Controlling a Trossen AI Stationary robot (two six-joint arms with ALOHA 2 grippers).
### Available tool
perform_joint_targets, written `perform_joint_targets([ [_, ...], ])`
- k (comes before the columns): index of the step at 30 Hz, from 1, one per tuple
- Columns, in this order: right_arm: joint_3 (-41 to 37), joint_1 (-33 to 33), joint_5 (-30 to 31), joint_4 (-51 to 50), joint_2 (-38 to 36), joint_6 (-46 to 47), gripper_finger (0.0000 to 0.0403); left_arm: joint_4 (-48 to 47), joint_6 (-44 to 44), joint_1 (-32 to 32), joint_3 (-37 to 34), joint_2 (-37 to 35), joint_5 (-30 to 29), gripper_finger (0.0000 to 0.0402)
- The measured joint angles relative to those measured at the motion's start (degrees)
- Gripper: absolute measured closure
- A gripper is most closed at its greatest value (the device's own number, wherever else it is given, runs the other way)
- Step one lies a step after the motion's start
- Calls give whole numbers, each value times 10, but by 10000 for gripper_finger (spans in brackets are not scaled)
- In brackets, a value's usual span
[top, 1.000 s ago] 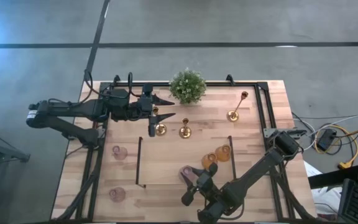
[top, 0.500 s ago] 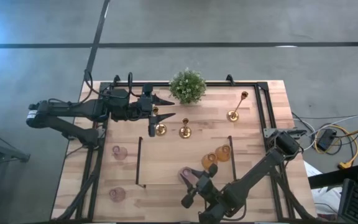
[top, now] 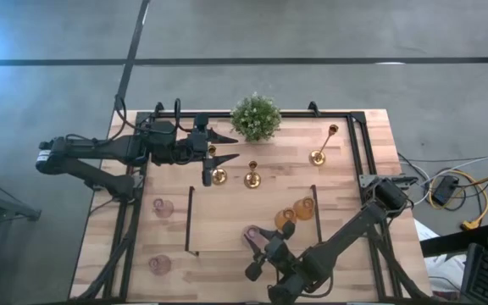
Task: Pick & Place candle stick holders
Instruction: Put the top violet candle holder on the shelf
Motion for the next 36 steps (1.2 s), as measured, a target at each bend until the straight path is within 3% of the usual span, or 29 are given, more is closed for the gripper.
perform_joint_targets([
  [9, -1, -11, -31, -1, 1, 0, 252, 0, -2, 0, 0, 0, 0, 230],
  [24, -1, -12, -44, -2, 0, 0, 174, 0, -2, 0, 0, 0, 0, 229],
  [36, 30, -3, -43, -2, -1, -46, 184, -1, -2, 0, 0, 0, 0, 229],
])
